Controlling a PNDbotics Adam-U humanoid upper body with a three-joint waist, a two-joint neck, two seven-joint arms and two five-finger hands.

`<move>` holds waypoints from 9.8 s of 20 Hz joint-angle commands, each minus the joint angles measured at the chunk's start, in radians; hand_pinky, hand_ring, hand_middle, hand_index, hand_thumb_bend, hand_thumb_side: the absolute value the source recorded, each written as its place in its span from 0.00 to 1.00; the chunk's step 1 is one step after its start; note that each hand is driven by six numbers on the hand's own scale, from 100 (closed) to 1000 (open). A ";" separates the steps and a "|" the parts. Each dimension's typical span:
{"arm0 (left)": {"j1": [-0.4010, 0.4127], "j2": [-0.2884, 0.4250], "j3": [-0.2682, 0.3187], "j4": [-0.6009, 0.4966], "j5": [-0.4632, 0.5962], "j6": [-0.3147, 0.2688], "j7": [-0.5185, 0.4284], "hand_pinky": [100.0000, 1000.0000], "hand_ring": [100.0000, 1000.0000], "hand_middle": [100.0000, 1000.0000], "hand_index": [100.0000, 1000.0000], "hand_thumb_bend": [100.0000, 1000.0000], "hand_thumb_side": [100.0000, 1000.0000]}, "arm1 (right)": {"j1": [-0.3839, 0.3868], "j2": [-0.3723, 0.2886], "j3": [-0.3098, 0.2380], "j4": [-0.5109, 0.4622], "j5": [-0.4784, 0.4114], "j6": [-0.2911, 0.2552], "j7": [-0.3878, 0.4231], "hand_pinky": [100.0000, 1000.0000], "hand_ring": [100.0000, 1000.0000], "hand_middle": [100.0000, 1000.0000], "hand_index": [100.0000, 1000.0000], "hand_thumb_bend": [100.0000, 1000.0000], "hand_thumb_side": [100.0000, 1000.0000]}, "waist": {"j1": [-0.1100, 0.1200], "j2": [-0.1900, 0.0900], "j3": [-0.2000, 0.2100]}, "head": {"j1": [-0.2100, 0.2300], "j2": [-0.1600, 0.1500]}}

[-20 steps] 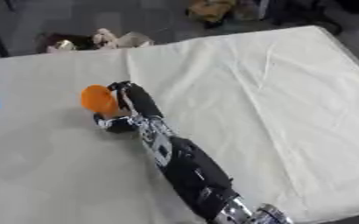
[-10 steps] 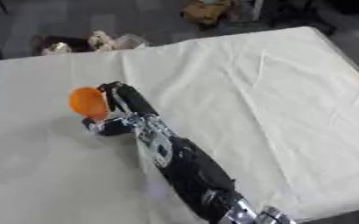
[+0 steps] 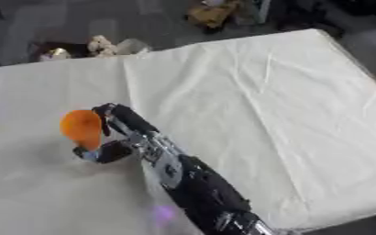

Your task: Pour the contents of one cup into another cup.

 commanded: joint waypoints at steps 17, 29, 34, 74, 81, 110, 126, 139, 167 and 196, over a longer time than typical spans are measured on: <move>-0.140 0.066 -0.104 0.011 -0.355 -0.180 -0.088 0.00 0.06 0.04 0.68 0.00 0.04 | -0.014 0.047 0.033 0.005 -0.006 -0.036 0.076 0.84 0.82 0.17 0.32 0.00 0.24 | 0.004 -0.030 -0.023 | 0.008 0.001; -0.186 0.079 -0.146 0.028 -0.500 -0.278 -0.134 0.00 0.04 0.03 0.67 0.00 0.03 | -0.016 0.056 0.037 0.014 0.005 -0.042 0.082 0.84 0.82 0.17 0.32 0.00 0.25 | 0.003 -0.034 -0.033 | 0.009 0.005; -0.205 0.082 -0.161 0.034 -0.573 -0.302 -0.145 0.00 0.03 0.02 0.66 0.07 0.04 | -0.014 0.059 0.038 0.020 0.007 -0.045 0.081 0.84 0.81 0.17 0.32 0.00 0.26 | 0.003 -0.036 -0.034 | 0.008 0.006; -0.295 0.073 -0.261 0.032 -0.833 -0.424 -0.176 0.00 0.00 0.00 0.62 0.36 0.11 | -0.010 0.066 0.042 0.031 0.019 -0.047 0.081 0.84 0.81 0.17 0.32 0.00 0.26 | 0.011 -0.045 -0.035 | -0.010 0.008; -0.305 0.064 -0.274 0.033 -0.847 -0.433 -0.186 0.00 0.00 0.00 0.62 0.38 0.12 | -0.010 0.066 0.045 0.031 0.019 -0.046 0.082 0.84 0.82 0.17 0.32 0.00 0.26 | 0.012 -0.046 -0.036 | -0.010 0.007; -0.308 0.049 -0.309 0.062 -0.908 -0.471 -0.179 0.00 0.00 0.00 0.62 0.40 0.14 | -0.011 0.066 0.048 0.024 0.016 -0.039 0.078 0.84 0.82 0.17 0.32 0.00 0.25 | 0.016 -0.047 -0.039 | -0.013 0.005; -0.306 0.052 -0.312 0.064 -0.919 -0.478 -0.178 0.00 0.00 0.00 0.63 0.41 0.15 | -0.008 0.067 0.047 0.022 0.016 -0.036 0.076 0.84 0.82 0.17 0.32 0.00 0.25 | 0.021 -0.050 -0.040 | -0.014 0.003; -0.308 0.053 -0.315 0.062 -0.933 -0.484 -0.177 0.00 0.00 0.00 0.62 0.43 0.16 | -0.009 0.068 0.047 0.019 0.017 -0.032 0.073 0.84 0.81 0.17 0.32 0.00 0.25 | 0.023 -0.051 -0.039 | -0.015 0.002; -0.312 0.058 -0.324 0.036 -1.035 -0.492 -0.134 0.00 0.00 0.00 0.62 0.55 0.18 | -0.011 0.070 0.049 0.017 0.018 -0.024 0.068 0.84 0.81 0.16 0.32 0.00 0.24 | 0.023 -0.053 -0.036 | -0.017 0.000; -0.312 0.052 -0.342 0.001 -1.311 -0.455 0.083 0.00 0.00 0.00 0.61 0.75 0.19 | -0.009 0.072 0.050 0.018 0.019 -0.016 0.062 0.84 0.81 0.16 0.31 0.00 0.24 | 0.020 -0.055 -0.040 | -0.021 0.000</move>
